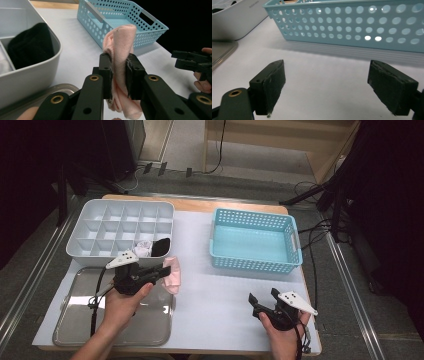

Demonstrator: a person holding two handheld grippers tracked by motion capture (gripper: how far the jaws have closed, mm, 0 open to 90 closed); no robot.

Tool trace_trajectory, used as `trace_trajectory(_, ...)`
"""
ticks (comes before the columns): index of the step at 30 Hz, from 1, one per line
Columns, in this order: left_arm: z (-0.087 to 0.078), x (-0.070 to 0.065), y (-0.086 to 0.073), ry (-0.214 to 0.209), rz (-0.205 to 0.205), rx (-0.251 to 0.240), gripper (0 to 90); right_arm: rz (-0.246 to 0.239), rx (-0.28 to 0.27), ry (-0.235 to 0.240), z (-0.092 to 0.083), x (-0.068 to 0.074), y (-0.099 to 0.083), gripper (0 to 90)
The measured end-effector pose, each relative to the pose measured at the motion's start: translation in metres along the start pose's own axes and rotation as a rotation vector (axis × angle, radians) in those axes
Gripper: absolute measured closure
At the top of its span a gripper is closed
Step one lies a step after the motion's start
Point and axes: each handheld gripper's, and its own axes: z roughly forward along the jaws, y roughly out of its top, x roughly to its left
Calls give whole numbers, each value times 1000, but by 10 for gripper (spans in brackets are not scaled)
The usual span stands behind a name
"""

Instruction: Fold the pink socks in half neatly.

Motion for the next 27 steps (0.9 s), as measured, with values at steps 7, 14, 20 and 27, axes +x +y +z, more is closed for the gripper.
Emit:
trace_trajectory(7,-12,11,6,20,-6,-25,782,12,18,-17,2,-4,-2,149)
trace_trajectory(14,-25,22,14,40,-19,-54,782,3,26,-19,4,-3,-3,149)
trace_trajectory(20,-37,32,19,60,-27,-81,782,7,29,-23,5,-3,-3,149)
trace_trajectory(27,-47,42,23,94,-25,-99,782,7,29,-28,5,-2,-3,150)
